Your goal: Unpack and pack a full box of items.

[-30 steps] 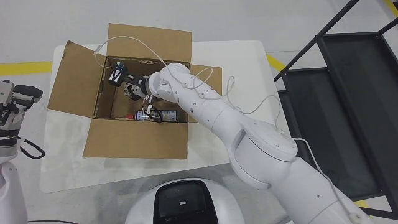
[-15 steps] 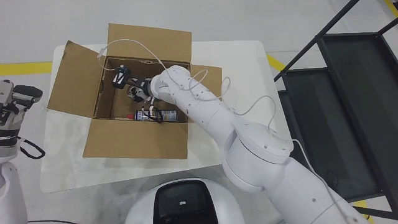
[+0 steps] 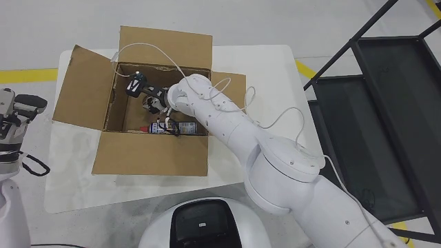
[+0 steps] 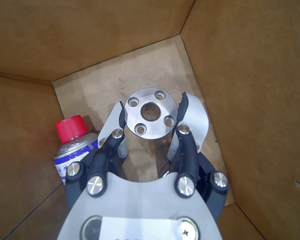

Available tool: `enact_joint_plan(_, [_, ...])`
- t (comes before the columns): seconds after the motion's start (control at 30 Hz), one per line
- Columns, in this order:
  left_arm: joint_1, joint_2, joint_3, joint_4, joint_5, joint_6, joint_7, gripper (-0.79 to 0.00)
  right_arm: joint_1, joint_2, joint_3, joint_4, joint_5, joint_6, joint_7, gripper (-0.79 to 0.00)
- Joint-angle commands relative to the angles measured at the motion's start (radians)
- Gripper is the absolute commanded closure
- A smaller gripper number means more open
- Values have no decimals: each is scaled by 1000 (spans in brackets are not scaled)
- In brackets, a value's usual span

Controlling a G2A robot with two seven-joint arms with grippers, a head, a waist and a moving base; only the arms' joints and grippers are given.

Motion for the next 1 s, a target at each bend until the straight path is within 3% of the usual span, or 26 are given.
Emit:
enact_joint_plan(0.0, [0, 0, 0, 0, 0, 0, 0, -785, 0, 0, 0, 0, 0, 0, 0, -382])
enact_joint_plan(0.03, [0, 0, 0, 0, 0, 0, 0, -785, 0, 0, 0, 0, 0, 0, 0, -428])
enact_joint_plan(0.13, [0, 0, 0, 0, 0, 0, 0, -785, 0, 0, 0, 0, 0, 0, 0, -462])
enact_joint_plan(0.2, [0, 0, 0, 0, 0, 0, 0, -785, 0, 0, 0, 0, 0, 0, 0, -573])
enact_joint_plan(0.3, [0, 0, 0, 0, 0, 0, 0, -785, 0, 0, 0, 0, 0, 0, 0, -677])
enact_joint_plan(0.33, [0, 0, 0, 0, 0, 0, 0, -785, 0, 0, 0, 0, 0, 0, 0, -763])
enact_joint_plan(0.37, [0, 0, 0, 0, 0, 0, 0, -785, 6, 0, 9, 14, 15, 41, 0, -785])
enact_joint_plan(0.57, [0, 0, 0, 0, 0, 0, 0, -785, 13, -8, 11, 3, 1, 81, 14, -785])
enact_joint_plan(0.97, [0, 0, 0, 0, 0, 0, 0, -785, 22, -11, 17, 2, -22, 46, -12, -785])
